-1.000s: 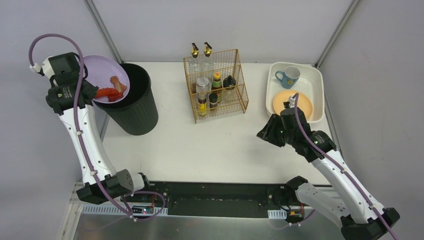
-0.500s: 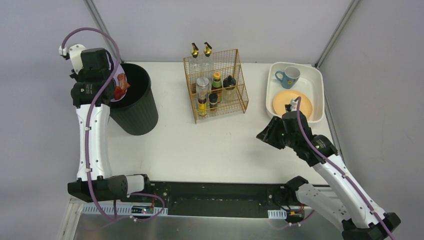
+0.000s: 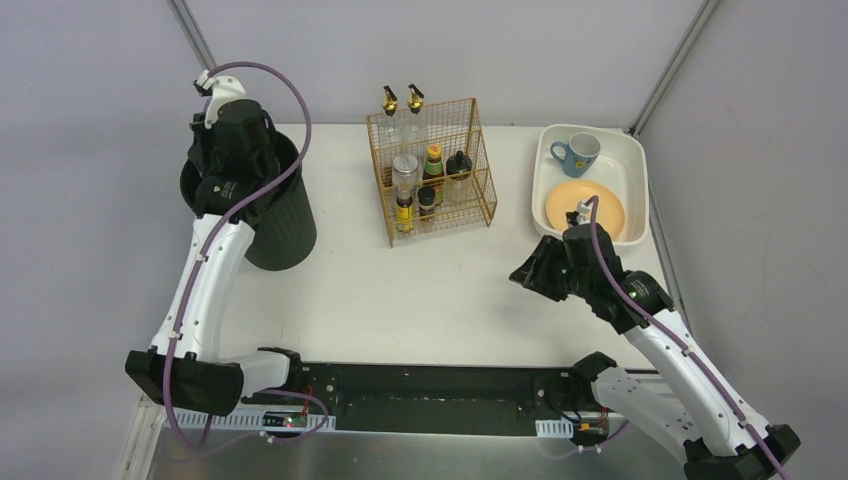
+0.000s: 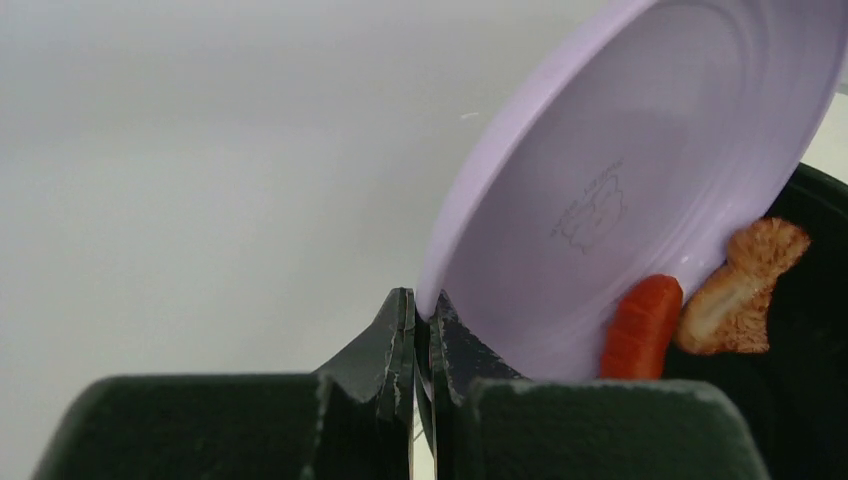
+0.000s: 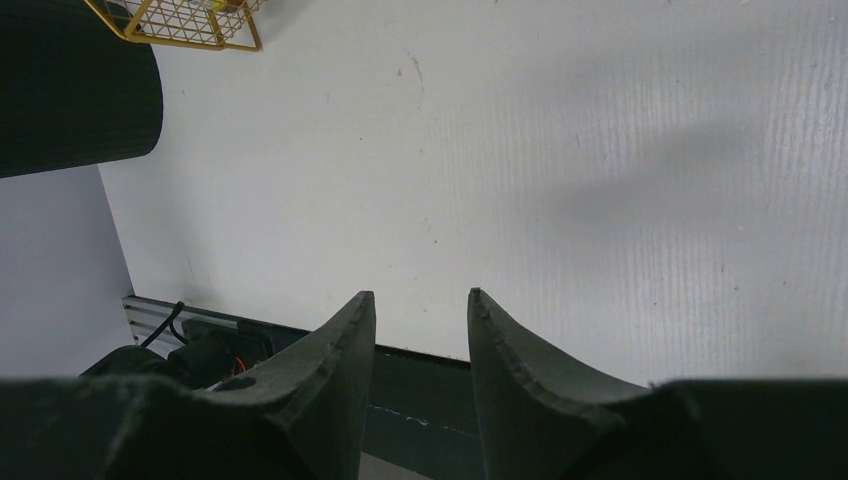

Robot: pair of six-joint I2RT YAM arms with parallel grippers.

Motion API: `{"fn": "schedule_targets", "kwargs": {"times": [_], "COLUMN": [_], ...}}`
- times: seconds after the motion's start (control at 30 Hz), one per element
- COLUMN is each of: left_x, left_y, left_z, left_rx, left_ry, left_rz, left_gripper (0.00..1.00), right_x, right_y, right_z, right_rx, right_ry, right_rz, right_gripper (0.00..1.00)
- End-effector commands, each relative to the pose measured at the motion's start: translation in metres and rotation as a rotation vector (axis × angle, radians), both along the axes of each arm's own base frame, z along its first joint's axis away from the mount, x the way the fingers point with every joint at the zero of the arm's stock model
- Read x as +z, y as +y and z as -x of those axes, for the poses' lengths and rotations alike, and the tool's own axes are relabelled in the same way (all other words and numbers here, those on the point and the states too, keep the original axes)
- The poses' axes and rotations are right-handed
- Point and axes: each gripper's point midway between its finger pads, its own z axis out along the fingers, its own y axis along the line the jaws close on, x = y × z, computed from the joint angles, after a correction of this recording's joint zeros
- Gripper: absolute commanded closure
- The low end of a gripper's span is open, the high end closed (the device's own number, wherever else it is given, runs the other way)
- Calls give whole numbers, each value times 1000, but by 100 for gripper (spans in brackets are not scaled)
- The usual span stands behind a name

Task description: Clear the kitchen counter

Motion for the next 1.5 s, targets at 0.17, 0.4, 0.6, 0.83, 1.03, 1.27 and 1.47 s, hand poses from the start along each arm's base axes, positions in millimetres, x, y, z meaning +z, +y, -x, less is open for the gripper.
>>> {"fn": "schedule_targets", "kwargs": {"times": [0.17, 0.4, 0.6, 0.83, 1.03, 1.27, 1.47], "left_x": [55, 79, 86, 97, 97, 68, 30], "left_y": [-24, -22, -26, -45, -66, -121, -194], "left_z": [-9, 3, 19, 40, 54, 46, 32], "left_rx": [60, 79, 28, -85, -229, -487, -703], "left_ry": [-38, -103, -167, -254, -320, -320, -203], "left_rz": [-282, -238, -127, 1, 169, 518, 811], "left_gripper": [100, 100, 100, 100, 100, 100, 100], "right_x": [6, 9, 7, 11, 22, 38, 70], "right_y": [9, 10, 10, 9, 7, 1, 9], "right_z": [-4, -4, -4, -5, -5, -4, 0], "right_rx": [16, 16, 12, 13, 26, 31, 107], "right_ry": [-9, -7, -3, -13, -41, -79, -158], "right_rz": [-39, -46, -46, -46, -31, -14, -58], "right_gripper": [58, 58, 58, 58, 57, 56, 55]}}
